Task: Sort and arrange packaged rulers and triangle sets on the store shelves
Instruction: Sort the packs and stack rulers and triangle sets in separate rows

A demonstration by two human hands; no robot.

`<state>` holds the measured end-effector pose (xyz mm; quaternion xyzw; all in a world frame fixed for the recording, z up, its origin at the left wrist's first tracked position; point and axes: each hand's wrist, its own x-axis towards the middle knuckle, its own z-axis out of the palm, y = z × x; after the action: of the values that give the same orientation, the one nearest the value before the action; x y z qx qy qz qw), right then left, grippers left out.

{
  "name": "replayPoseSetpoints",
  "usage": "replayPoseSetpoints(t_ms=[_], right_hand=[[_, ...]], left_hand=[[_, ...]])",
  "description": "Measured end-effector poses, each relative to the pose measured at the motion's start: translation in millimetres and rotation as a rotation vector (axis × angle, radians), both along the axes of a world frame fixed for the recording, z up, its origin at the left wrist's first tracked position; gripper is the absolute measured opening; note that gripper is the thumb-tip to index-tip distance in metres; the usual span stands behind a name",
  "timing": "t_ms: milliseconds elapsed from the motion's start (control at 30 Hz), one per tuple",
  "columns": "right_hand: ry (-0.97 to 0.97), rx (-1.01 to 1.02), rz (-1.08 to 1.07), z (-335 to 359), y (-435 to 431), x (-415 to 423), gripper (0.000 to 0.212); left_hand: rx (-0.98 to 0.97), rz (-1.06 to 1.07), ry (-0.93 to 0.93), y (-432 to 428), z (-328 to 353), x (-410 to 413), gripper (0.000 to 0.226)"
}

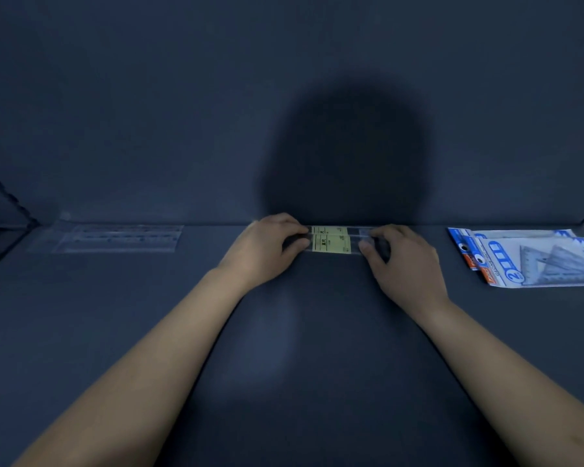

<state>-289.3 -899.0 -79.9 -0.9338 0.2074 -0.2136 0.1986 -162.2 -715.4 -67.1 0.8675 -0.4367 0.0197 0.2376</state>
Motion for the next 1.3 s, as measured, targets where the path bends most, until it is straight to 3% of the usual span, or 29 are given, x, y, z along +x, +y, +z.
replayPoseSetpoints(t_ms=[267,467,1000,1133,1300], right_hand=[[0.105,-0.153,0.035,14,19,-6,0.046],[0.045,-0.222,0.219,51,114,11,0.055],[0.055,-0.211,0.542,81,514,128,0.060],[0.124,-0.233,0.578,74,560,158,0.061],[0.198,-0.253,0.570,62,577,194,0.065]], left_hand=[[0.292,0.053,-0.199,17,29,-9,0.055],[0.356,0.240,-0.361,108,66,-13,0.072],[0.511,0.752,-0.248,549,81,32,0.084],[0.528,0.738,-0.230,601,80,57,0.096],[0.517,0.701,-0.220,619,67,95,0.078]])
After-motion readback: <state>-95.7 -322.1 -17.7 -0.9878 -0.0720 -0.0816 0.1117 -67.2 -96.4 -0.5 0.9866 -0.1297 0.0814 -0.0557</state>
